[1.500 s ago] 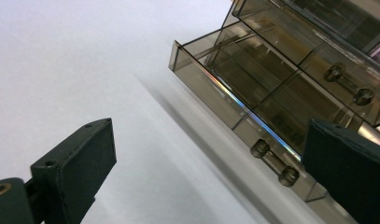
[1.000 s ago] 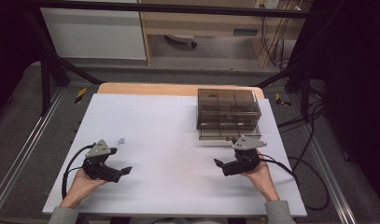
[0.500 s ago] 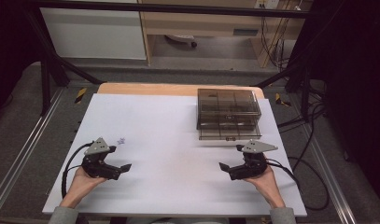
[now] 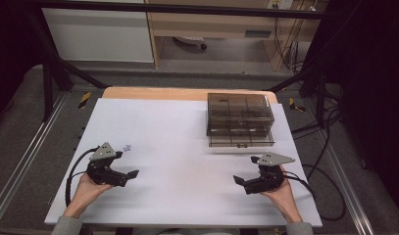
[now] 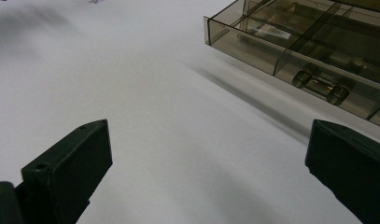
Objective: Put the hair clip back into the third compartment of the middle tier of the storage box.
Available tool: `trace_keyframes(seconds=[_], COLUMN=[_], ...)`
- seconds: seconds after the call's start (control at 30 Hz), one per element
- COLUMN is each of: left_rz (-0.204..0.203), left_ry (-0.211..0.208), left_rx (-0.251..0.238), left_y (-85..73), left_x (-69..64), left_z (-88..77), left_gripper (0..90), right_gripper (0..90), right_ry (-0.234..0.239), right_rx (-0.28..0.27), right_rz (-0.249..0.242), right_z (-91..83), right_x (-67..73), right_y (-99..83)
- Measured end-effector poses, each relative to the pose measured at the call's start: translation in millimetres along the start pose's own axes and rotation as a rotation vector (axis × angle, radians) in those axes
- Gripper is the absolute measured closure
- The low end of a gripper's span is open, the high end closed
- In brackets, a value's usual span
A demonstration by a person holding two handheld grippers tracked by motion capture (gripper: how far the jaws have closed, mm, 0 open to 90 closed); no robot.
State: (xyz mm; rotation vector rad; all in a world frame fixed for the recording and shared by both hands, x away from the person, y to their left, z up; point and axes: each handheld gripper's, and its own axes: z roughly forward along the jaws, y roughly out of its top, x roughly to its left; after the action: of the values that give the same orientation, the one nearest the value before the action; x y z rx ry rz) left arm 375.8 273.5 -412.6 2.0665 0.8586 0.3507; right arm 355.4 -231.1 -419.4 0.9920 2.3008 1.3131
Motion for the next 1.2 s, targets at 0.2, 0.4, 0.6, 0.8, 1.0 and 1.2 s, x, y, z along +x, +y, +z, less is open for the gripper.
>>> trace_keyframes(seconds=[0.2,0.4,0.6,0.8,1.0,1.2], left_rz=[-0.005,0.001,-0.013,-0.028,-0.028,-0.035], left_ry=[0.002,0.013,0.036,0.056,0.064,0.072], left_rx=[-0.001,0.004,0.015,0.045,0.035,0.045], left_y=[6.5,13.0,17.4,19.5,24.1,26.8], left_x=[0.9,2.2,7.4,14.9,18.1,23.4], left_z=[0.6,2.1,4.5,11.2,14.8,20.8], left_gripper=[1.5,1.5,1.5,1.6,2.4,3.4], right_gripper=[0.5,0.7,0.9,1.8,2.3,2.1], right_ry=[0.011,0.015,0.016,0.023,0.033,0.039], right_rx=[-0.006,-0.003,-0.01,-0.001,0.006,0.006], right_rz=[0.003,0.009,0.019,0.026,0.039,0.043], right_z=[-1.7,-4.3,-6.0,-6.9,-8.5,-10.5], right_x=[-0.7,-2.6,-2.9,-2.6,-4.1,-5.6], right_y=[-1.4,-4.3,-4.8,-6.0,-9.0,-12.4])
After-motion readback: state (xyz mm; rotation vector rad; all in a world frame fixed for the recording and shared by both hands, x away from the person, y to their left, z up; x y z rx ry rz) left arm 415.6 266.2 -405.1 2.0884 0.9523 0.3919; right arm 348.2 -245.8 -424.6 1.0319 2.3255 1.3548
